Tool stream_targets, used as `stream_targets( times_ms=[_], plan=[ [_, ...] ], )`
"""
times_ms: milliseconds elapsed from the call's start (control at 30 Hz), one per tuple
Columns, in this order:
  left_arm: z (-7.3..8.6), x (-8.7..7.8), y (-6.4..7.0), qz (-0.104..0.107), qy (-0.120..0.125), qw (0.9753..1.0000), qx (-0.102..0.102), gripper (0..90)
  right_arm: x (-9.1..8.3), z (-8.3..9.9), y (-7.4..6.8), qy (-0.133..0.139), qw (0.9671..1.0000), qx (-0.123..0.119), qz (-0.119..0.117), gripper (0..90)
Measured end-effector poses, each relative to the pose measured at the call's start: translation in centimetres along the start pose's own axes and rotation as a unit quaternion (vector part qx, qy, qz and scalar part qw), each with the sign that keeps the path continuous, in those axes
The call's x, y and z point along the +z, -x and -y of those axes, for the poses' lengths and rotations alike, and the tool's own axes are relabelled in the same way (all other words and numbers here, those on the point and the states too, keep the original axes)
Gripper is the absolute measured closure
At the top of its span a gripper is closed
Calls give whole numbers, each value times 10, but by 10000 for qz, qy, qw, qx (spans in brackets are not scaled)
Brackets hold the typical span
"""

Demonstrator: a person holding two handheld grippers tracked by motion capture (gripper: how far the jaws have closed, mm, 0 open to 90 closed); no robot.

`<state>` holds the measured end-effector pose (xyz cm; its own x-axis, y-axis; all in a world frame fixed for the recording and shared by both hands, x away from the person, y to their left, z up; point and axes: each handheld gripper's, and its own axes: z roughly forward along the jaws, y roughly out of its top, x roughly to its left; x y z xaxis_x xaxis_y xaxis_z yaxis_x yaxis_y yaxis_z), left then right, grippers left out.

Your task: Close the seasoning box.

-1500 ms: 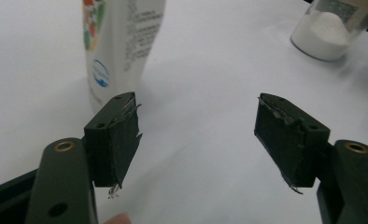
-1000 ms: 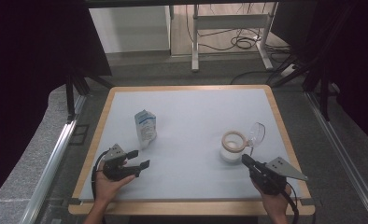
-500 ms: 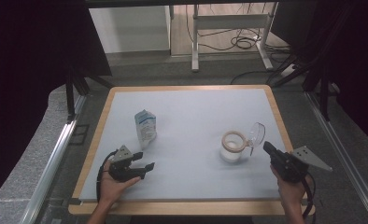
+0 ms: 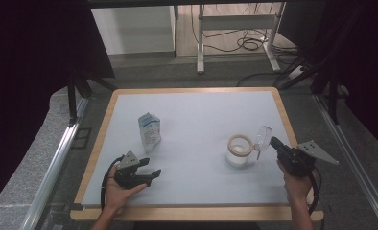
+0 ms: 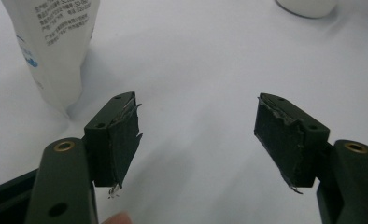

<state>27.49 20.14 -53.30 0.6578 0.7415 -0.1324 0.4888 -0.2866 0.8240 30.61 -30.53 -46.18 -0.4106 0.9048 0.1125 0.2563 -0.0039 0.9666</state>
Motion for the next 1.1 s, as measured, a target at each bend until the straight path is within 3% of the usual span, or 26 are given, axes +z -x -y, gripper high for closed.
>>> stream_targets(
  times_ms=[600,1100],
  plan=[
    [-1,6,-1,70,-57,10000,-25,310,7,-4,-4,0,10000,-74,-18,900],
    [-1,8,2,52,-138,9999,3,310,10,-8,-19,26,9997,-157,-184,900]
  ],
)
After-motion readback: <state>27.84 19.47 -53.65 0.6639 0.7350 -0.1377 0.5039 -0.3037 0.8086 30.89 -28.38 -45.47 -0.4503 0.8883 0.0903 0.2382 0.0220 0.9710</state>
